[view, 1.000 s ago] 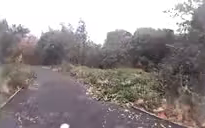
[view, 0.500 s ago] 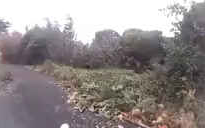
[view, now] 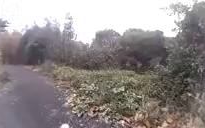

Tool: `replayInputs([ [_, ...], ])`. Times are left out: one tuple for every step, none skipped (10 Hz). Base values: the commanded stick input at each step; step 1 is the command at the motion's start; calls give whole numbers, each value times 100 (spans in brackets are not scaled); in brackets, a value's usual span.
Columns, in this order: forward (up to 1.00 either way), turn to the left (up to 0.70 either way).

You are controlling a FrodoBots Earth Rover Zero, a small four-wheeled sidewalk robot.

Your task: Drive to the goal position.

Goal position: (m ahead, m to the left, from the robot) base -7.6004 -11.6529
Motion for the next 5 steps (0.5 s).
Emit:
replayInputs([
  [-96,38],
  [-96,38],
  [-96,38],
  [-96,38],
  [-96,38],
])
